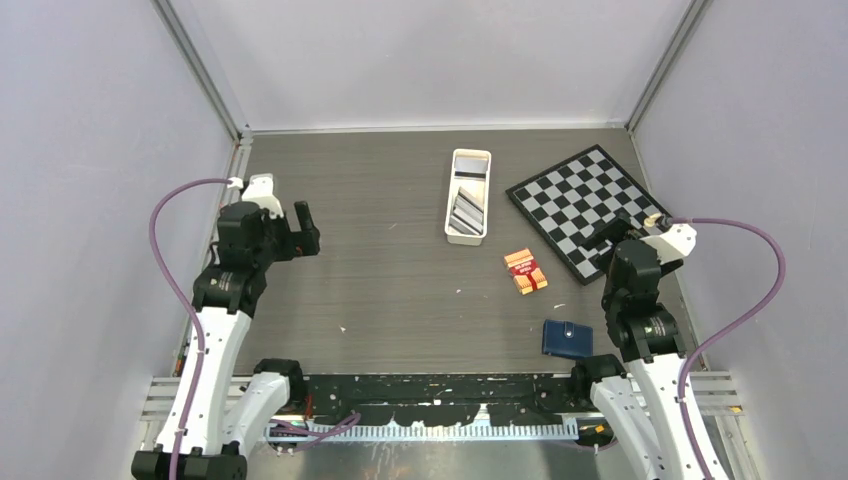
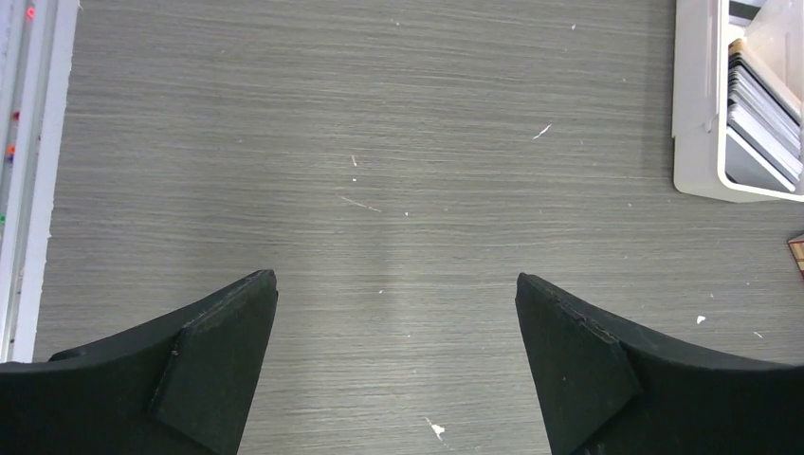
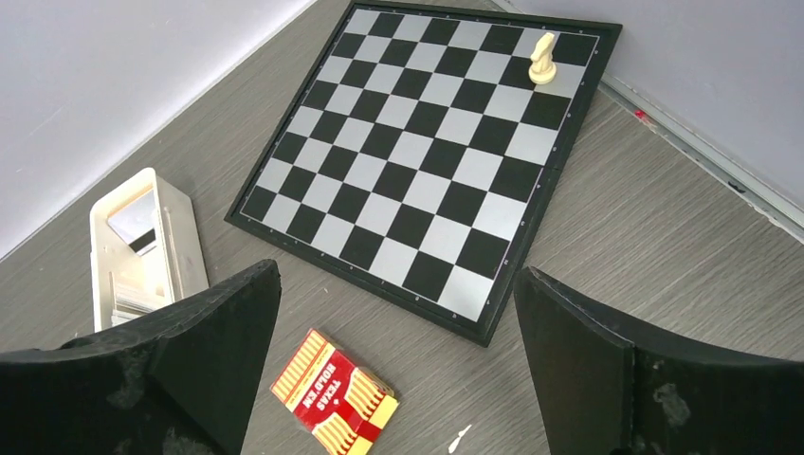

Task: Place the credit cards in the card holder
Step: Open the card holder at the center of the board.

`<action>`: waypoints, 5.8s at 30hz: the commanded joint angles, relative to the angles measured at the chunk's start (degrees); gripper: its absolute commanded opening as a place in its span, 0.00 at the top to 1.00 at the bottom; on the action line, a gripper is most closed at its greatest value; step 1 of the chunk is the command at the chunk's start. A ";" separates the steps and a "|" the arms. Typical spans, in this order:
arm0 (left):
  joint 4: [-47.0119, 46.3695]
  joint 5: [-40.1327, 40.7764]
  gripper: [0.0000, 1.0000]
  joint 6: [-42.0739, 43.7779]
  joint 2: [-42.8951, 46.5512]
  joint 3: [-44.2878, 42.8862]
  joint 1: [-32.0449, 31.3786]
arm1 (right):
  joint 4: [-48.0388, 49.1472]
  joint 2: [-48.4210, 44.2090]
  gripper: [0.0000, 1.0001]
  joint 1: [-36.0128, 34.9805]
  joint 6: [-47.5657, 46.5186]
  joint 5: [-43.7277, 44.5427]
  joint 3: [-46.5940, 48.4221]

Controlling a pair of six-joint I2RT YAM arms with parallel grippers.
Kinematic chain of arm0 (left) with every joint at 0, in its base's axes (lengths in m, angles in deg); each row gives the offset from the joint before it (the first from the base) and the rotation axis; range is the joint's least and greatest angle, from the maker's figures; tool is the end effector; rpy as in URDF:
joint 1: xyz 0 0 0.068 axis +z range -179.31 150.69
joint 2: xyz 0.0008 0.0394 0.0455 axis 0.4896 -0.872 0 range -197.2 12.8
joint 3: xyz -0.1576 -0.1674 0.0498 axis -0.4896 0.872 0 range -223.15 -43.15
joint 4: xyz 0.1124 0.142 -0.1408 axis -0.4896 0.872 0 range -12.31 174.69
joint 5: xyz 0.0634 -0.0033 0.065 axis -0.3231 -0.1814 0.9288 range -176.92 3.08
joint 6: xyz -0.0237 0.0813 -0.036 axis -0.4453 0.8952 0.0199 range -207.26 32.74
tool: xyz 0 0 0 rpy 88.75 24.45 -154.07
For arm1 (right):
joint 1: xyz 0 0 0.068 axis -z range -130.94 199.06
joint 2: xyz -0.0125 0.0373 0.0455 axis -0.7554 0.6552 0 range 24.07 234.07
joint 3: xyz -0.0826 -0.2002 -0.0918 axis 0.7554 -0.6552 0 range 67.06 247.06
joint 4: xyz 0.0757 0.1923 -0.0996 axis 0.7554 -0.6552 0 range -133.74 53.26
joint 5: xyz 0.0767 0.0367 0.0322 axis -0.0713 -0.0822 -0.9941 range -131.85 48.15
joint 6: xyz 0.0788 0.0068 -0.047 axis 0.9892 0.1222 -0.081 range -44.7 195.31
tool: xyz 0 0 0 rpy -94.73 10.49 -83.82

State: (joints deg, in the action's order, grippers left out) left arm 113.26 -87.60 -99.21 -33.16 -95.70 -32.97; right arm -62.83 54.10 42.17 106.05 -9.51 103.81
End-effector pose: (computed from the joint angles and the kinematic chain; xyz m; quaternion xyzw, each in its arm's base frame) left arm 0.2022 -0.0139 0.2831 -0.0592 0.8595 -0.0740 0.5023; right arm 0.1670 -0.0243 0.2625 0.3195 0.7335 -0.0359 0.5989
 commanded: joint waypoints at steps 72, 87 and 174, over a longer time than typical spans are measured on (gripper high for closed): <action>-20.36 2.15 0.04 -31.72 -7.48 16.47 -44.68 | 2.71 45.76 0.72 -40.19 40.30 -12.62 4.84; -34.02 -4.16 0.08 -32.64 -23.75 13.36 -48.03 | -12.87 28.32 0.44 -30.15 31.59 -14.38 -1.09; -41.28 -8.80 0.56 -25.50 -52.41 -1.80 -54.73 | 4.51 24.39 0.99 -23.26 17.80 -44.46 -8.70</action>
State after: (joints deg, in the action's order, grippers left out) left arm 70.60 -98.49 -126.03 -84.08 -94.74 -87.24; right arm -58.98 79.21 19.18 124.84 -53.95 92.99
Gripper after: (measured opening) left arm 0.451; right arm 0.076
